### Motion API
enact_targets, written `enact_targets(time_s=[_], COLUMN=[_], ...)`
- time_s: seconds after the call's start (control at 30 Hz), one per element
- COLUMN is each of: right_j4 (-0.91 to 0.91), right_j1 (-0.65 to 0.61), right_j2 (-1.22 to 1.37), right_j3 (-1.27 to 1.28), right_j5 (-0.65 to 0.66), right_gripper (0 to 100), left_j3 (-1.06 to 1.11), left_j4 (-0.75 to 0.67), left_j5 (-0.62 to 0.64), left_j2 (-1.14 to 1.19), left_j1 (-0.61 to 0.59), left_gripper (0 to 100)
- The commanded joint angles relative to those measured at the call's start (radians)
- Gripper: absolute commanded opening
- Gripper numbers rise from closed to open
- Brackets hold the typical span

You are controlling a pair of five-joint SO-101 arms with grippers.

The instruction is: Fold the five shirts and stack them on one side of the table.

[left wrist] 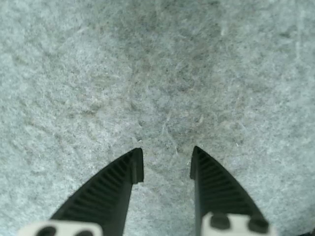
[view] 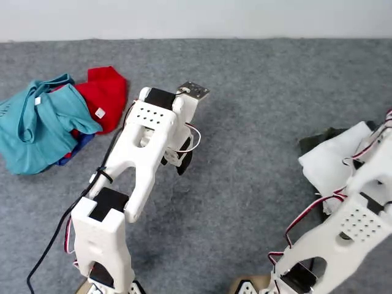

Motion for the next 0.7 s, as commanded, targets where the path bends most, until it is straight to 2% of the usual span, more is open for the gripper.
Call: enact_targets(time_s=[0.0, 0.13, 0.4, 0.5, 0.67], right_j4=[-0.013, 0.062, 0.331, 0.355, 0.354], right_j1=[0.016, 0.007, -0.036, -0.028, -0.05], right_j2=[-0.008, -0.071, -0.375, -0.495, -0.668], right_j3=[-0.009, -0.015, -0.06, -0.034, 0.075], right_j5=[-0.012, 0.002, 0.183, 0.229, 0.293], right_gripper=[21.7, 21.7, 21.7, 21.7, 21.7], left_j3=[-0.004, -0.004, -0.015, -0.076, -0.191], left_j4=[0.008, 0.008, 0.005, 0.009, 0.02], left_j5=[-0.006, -0.006, -0.035, -0.041, -0.038], left_j2=[-0.054, -0.054, -0.064, -0.063, -0.063], left_j1=[0.002, -0.002, -0.038, -0.138, -0.385], left_gripper=[15, 15, 16, 16, 16])
